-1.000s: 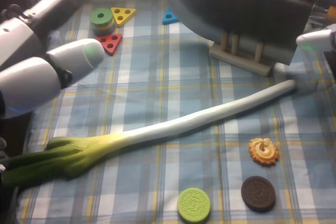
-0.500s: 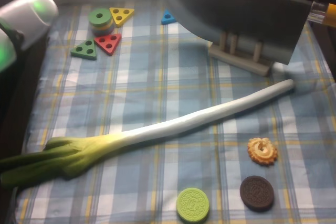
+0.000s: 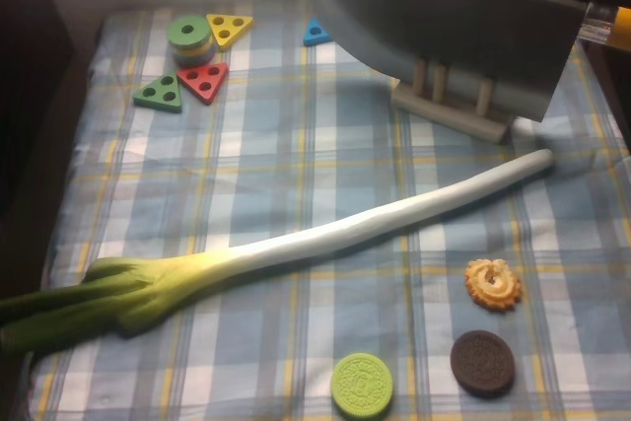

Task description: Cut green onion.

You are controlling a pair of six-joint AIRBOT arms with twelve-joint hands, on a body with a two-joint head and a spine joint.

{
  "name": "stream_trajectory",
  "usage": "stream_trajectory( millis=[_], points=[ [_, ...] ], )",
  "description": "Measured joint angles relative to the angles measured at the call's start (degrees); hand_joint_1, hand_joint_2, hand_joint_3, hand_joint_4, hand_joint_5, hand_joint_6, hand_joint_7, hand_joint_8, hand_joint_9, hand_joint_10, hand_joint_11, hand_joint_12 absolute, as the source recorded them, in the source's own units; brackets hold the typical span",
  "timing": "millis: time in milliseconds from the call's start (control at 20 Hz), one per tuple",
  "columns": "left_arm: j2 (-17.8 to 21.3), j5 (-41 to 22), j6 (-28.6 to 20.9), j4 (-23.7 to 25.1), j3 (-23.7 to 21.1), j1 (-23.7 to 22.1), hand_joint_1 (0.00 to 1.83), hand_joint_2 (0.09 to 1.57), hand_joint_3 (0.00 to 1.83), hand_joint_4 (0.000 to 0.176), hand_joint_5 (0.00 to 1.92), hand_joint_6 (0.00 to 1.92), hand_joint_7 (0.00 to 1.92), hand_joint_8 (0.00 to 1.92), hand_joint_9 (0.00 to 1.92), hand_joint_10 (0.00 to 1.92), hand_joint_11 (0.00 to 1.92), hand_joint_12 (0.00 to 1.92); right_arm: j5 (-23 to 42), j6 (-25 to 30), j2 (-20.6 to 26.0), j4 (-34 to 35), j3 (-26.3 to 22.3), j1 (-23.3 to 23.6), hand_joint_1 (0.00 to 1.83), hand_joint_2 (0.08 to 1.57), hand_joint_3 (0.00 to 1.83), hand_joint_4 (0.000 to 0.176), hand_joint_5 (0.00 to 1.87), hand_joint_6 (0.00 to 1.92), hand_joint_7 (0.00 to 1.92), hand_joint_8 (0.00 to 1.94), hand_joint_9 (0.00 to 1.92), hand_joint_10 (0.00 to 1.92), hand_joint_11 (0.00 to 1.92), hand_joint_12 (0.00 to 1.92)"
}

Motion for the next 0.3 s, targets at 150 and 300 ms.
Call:
stream_trajectory(
  millis=[150,300],
  points=[
    [-1.4,-1.1,-3.1,2.6,0.9,-1.8,0.16,1.24,0.01,0.000,0.00,0.00,0.03,0.01,0.00,0.00,0.00,0.00,2.0,1.6,-1.1,-1.0,0.6,0.1,0.90,1.13,0.00,0.104,0.24,0.01,0.05,0.00,0.03,0.00,0.00,0.00],
    [-3.3,-0.4,-8.3,4.2,2.6,-4.7,0.04,1.36,0.02,0.126,0.13,0.01,0.02,0.00,0.00,0.00,0.00,0.00,0.9,2.0,-1.5,-4.6,0.6,2.1,0.74,1.09,0.03,0.139,0.15,0.01,0.00,0.00,0.01,0.00,0.24,0.95]
  ],
)
